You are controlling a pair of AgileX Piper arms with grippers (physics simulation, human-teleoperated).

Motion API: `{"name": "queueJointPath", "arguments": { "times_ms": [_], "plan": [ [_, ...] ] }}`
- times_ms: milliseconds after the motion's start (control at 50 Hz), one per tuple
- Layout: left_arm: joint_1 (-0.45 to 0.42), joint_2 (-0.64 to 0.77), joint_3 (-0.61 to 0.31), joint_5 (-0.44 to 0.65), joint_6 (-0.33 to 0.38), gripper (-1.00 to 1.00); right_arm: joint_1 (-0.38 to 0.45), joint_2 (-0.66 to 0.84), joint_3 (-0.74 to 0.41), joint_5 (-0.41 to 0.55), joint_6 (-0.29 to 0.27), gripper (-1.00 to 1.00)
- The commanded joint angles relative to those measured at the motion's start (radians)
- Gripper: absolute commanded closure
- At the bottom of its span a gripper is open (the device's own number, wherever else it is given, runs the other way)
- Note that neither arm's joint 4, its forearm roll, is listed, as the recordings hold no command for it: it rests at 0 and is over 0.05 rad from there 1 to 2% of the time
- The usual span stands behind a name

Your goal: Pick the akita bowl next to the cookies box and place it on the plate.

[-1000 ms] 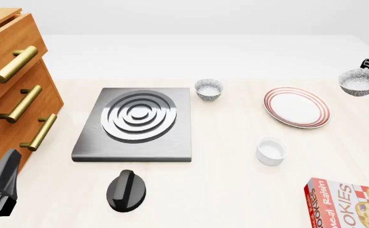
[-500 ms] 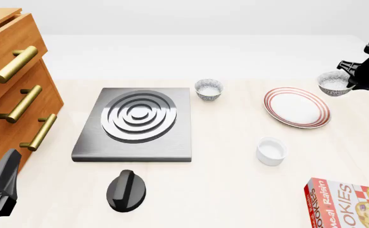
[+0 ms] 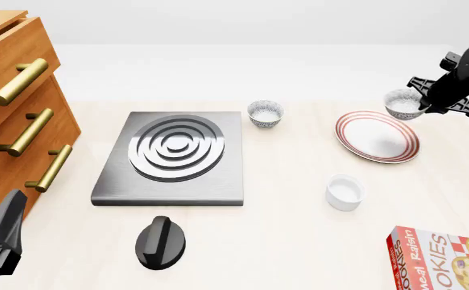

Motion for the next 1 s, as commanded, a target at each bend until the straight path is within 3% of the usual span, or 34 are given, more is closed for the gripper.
{"name": "queueJointPath", "arguments": {
  "times_ms": [20, 600, 1000],
  "plan": [
    [0.000, 0.000, 0.000, 0.000, 0.000, -1.00, 0.030, -0.006, 0.007, -0.019, 0.022, 1.00],
    [0.000, 0.000, 0.000, 0.000, 0.000, -1.00, 0.065, -0.025, 0.099, -0.080, 0.045, 1.00],
    [0.000, 0.000, 0.000, 0.000, 0.000, -1.00, 0.063, 0.012, 0.093, -0.084, 0.037, 1.00]
  ]
}}
